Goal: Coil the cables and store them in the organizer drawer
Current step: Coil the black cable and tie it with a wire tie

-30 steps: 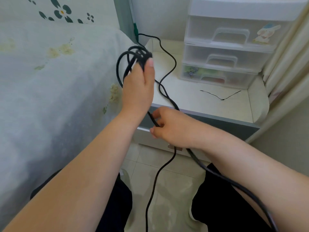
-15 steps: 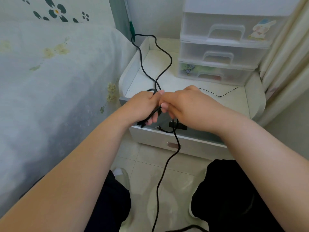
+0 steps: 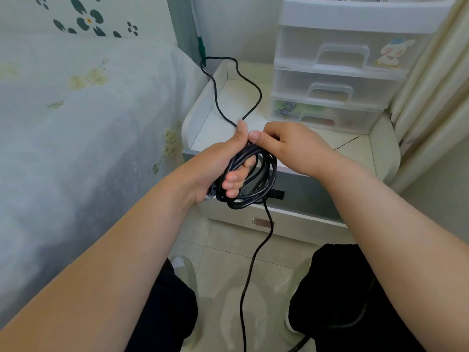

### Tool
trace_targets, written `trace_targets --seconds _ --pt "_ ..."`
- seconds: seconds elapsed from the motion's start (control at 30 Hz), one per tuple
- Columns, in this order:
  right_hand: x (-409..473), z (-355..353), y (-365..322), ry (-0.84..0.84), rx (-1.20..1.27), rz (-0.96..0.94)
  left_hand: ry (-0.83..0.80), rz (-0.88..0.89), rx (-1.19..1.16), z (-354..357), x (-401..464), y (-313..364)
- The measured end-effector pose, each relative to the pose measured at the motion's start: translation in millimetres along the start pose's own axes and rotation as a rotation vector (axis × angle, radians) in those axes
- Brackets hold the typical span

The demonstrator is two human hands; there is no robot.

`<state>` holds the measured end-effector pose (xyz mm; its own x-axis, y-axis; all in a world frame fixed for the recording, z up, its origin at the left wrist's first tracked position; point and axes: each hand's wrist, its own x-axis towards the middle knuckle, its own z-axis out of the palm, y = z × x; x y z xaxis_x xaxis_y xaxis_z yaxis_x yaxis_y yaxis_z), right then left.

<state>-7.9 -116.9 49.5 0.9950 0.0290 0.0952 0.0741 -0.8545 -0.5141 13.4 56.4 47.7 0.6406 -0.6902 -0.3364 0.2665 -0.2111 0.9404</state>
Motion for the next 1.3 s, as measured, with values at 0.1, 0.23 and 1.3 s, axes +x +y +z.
trace_targets --seconds 0.1,0.23,1.3 --pt "4 3 5 -0.025 0.261 0.021 -0.061 0.056 -0.023 1 -4 -1" --pt "5 3 9 0.010 0.456 -0.007 0.018 0.092 0.029 1 -6 -3" --pt "-29 81 -51 -0.471 0.340 0.271 0.800 0.369 -1.154 -32 14 6"
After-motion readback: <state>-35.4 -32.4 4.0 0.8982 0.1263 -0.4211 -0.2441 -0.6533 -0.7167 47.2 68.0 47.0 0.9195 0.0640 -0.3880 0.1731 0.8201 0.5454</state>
